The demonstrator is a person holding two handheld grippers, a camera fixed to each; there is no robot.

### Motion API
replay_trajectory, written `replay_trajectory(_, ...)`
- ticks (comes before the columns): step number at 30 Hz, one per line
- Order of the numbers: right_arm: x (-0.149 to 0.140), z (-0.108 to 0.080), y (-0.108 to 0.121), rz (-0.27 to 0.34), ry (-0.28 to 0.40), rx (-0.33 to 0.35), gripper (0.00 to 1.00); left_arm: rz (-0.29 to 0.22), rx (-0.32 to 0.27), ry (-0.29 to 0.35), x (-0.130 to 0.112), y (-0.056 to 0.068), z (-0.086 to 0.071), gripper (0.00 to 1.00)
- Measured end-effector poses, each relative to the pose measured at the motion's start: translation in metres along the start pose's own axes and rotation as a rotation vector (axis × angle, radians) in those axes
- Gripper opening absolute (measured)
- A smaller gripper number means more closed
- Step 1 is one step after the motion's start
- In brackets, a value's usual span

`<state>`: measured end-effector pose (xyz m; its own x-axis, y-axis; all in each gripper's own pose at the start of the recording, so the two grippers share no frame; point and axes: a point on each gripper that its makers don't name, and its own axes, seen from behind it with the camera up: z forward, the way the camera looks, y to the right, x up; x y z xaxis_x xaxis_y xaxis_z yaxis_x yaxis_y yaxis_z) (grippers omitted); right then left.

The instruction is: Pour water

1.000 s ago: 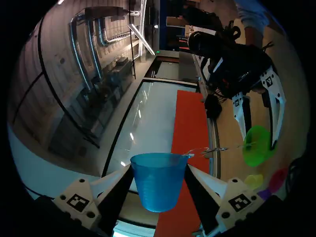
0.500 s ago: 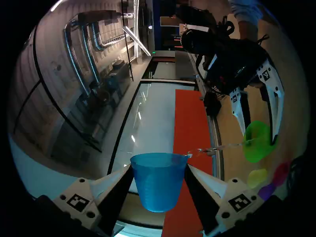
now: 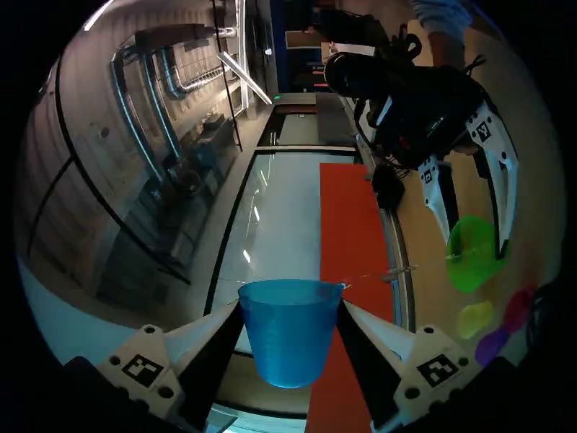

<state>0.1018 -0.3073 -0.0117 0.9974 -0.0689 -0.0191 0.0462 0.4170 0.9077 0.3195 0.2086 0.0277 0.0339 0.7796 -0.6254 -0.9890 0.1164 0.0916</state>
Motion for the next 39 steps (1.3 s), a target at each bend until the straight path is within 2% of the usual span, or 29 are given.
replay_trajectory(20, 0.0016, -0.0028, 0.0023, 0.004, 0.012, -0.006, 0.89, 0.073, 0.001, 0.008, 0.0084, -0.0003, 0.0019, 0.86)
replay_trajectory(26, 0.0021, -0.0032, 0.0026, 0.003, 0.012, -0.008, 0.89, 0.071, 0.002, 0.010, 0.0101, 0.0007, 0.0020, 0.86)
replay_trajectory(35, 0.0030, -0.0037, 0.0040, 0.005, 0.015, -0.010, 0.89, 0.060, 0.006, 0.010, 0.0069, -0.0058, 0.0054, 0.86)
replay_trajectory(39, 0.0026, -0.0041, 0.0043, 0.004, 0.015, -0.010, 0.89, 0.025, 0.004, 0.006, 0.0040, -0.0062, 0.0072, 0.86)
